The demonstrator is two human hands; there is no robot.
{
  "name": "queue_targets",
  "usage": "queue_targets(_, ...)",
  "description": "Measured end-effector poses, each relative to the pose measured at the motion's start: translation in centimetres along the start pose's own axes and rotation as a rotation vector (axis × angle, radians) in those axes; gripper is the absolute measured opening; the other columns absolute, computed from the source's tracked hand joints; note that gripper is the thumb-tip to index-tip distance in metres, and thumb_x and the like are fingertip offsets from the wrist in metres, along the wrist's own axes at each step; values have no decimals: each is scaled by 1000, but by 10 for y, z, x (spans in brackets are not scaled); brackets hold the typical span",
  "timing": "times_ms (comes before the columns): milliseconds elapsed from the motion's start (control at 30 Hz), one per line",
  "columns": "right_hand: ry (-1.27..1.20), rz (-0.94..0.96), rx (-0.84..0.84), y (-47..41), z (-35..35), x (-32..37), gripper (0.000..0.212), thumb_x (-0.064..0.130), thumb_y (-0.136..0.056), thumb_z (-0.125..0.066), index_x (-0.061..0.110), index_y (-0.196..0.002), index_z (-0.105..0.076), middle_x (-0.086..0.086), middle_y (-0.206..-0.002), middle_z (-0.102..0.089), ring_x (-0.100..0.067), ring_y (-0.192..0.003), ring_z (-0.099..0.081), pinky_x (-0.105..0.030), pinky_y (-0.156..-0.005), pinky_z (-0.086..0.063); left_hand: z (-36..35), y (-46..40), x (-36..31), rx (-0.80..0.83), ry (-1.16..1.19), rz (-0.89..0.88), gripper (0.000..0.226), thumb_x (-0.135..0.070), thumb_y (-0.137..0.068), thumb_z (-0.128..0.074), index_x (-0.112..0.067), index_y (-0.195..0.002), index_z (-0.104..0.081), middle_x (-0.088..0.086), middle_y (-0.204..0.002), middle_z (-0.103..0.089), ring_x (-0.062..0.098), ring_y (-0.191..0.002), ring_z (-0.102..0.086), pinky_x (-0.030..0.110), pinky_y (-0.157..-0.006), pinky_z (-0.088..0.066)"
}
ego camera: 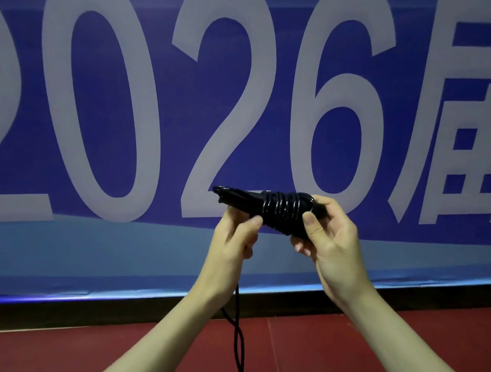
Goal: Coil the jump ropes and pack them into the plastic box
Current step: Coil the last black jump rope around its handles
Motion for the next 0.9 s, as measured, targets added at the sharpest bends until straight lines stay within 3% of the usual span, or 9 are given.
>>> queue_targets(100,102,59,50,4,-7,4,17,11,-97,-54,7,-114,-53,-10,-97,-62,-17,-67,-56,-23,-55,-46,6,-1,0,-163,104,148,35,-54,-86,-57,-19,-92,-57,-9,-73,-53,7,-58,-39,16,-48,-31)
queue_targets(200,45,47,157,8,-19,5,20,19,-93,-55,7,-110,-51,-3,-90,-61,-17,-64,-52,-24,-55,-44,11,1,-3,-304,104,156,30,-50,-88,-52,-20,-85,-58,-12,-64,-54,2,-52,-43,20,-54,-33)
queue_targets(400,97,-19,266,12,-27,1,22,27,-92,-48,12,-107,-41,7,-87,-57,-16,-72,-46,-25,-61,-42,18,-2,-8,-285,58,34,29,-44,-84,-56,-17,-75,-59,-11,-62,-49,5,-56,-35,17,-53,-32)
queue_targets(600,170,-67,295,17,-37,-5,28,32,-91,-42,11,-108,-36,3,-93,-53,-5,-74,-48,-23,-63,-44,19,-4,-3,-258,33,21,43,-43,-84,-66,-1,-94,-65,-2,-70,-53,8,-61,-39,15,-52,-33)
queue_targets(767,246,-58,328,18,-41,-3,21,32,-95,-40,13,-105,-37,4,-92,-51,4,-67,-48,-18,-64,-44,13,0,4,-275,64,16,31,-41,-86,-57,-11,-89,-60,-9,-68,-53,5,-62,-45,13,-56,-38)
queue_targets(900,358,-77,362,17,-37,-3,2,16,-104,-38,14,-105,-39,4,-91,-49,5,-64,-45,-16,-67,-45,13,8,15,-339,48,91,24,-37,-95,-53,-17,-84,-60,-14,-62,-50,4,-56,-40,15,-52,-36)
Point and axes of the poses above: each hand's wrist, its own y-axis away from the middle knuckle, its own z-axis out of the back of the hand, x = y × z, the point moved 6 cm from there along -y, towards the middle knuckle
